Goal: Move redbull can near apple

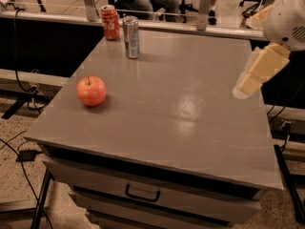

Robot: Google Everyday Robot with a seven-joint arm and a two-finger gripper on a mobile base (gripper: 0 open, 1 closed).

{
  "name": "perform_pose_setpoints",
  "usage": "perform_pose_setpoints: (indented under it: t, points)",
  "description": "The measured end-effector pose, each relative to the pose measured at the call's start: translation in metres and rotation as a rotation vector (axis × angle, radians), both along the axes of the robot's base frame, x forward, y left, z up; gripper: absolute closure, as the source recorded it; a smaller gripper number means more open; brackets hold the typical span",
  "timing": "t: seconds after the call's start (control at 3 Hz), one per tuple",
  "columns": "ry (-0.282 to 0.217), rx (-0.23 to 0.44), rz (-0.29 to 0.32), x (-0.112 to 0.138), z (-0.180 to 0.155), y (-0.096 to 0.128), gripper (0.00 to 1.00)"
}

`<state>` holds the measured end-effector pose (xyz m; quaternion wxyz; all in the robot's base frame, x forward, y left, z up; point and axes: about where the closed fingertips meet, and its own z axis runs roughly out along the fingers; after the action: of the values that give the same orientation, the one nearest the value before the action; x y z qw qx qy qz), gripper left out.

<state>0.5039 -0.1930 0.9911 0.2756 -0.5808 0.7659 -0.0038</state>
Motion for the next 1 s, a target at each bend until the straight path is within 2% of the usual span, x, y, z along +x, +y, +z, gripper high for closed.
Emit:
perform_pose_setpoints:
  t: [0.33,0.67,1.0]
  points:
    - [-0.114,0.177,-0.044,0.051,0.0,0.027,0.0]
    - [-0.209,0.307,-0.089,0.089,0.006,0.046,0.0]
    - [-0.212,0.312,-0.089,0.091,0.007,0.046,0.0]
